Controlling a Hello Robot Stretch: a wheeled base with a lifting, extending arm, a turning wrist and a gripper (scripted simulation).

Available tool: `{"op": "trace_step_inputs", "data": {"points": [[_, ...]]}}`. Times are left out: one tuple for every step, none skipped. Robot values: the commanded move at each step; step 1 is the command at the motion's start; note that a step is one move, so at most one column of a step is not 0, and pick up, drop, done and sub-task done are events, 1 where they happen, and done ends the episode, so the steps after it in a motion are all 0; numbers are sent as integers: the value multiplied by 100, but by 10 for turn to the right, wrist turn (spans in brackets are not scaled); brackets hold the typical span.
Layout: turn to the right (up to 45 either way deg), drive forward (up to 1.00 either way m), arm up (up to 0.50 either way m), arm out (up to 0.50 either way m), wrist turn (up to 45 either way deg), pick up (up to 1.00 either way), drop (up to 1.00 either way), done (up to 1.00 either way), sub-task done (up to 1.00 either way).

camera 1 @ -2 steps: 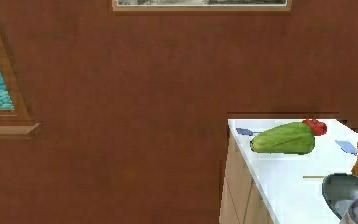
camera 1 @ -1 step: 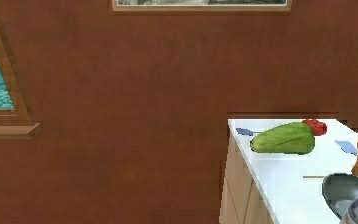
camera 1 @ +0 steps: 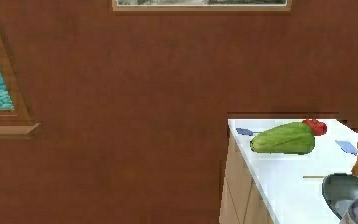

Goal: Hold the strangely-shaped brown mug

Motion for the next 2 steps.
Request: {"op": "trace_step_inputs", "data": {"points": [[0, 0, 0, 0, 450, 0, 0, 0, 0], [0, 0, 0, 0, 30, 0, 0, 0, 0]]}}
